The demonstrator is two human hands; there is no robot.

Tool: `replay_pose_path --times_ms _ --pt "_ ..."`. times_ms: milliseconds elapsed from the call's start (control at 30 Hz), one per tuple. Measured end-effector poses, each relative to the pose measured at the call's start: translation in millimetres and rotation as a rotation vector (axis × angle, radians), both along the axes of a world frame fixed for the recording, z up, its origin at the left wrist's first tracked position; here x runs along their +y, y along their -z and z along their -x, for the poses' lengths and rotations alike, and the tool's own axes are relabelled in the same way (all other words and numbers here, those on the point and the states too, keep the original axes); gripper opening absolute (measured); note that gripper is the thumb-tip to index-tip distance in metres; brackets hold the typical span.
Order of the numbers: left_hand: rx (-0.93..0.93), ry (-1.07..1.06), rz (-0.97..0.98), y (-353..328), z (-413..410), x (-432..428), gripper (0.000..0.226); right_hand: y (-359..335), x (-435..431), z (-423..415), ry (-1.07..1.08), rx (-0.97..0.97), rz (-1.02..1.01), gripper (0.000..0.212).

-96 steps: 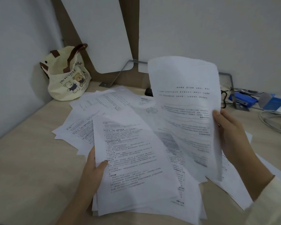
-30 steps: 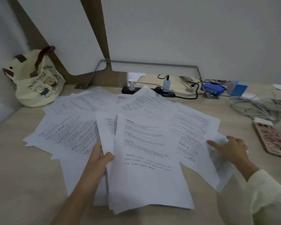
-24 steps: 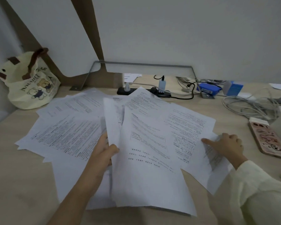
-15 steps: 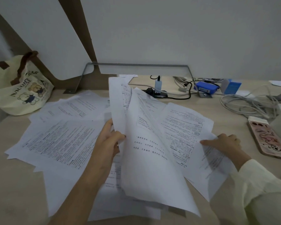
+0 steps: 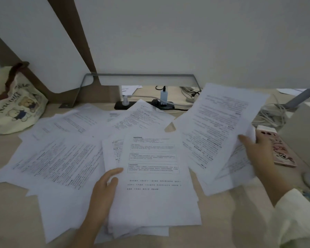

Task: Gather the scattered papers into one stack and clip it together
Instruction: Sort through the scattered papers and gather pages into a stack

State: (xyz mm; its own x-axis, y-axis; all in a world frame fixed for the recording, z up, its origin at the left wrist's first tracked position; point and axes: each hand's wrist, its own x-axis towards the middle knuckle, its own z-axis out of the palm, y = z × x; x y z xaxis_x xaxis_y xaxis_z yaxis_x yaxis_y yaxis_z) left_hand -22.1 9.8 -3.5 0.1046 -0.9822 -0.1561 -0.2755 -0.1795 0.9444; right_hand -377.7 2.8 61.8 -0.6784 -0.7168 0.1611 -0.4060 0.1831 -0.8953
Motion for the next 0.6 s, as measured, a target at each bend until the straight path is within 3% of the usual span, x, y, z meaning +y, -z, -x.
replay_pose_path --times_ms 133,333,400,600 --pt "0.025 0.003 -0.042 -2 1 1 0.033 -31 24 -5 -0.067 -0.115 0.302 0.027" --pt "0.079 0.008 -0.048 -5 1 1 0.024 -58 46 -19 -0.285 -0.573 0.517 0.037" --pt "0.108 0.005 -0.068 -8 3 0 0.023 -52 48 -28 -0.300 -0.693 0.489 0.038" --pt "0.337 -0.064 -0.184 -20 7 -5 0.054 12 51 -72 -0.177 -0.802 0.178 0.032"
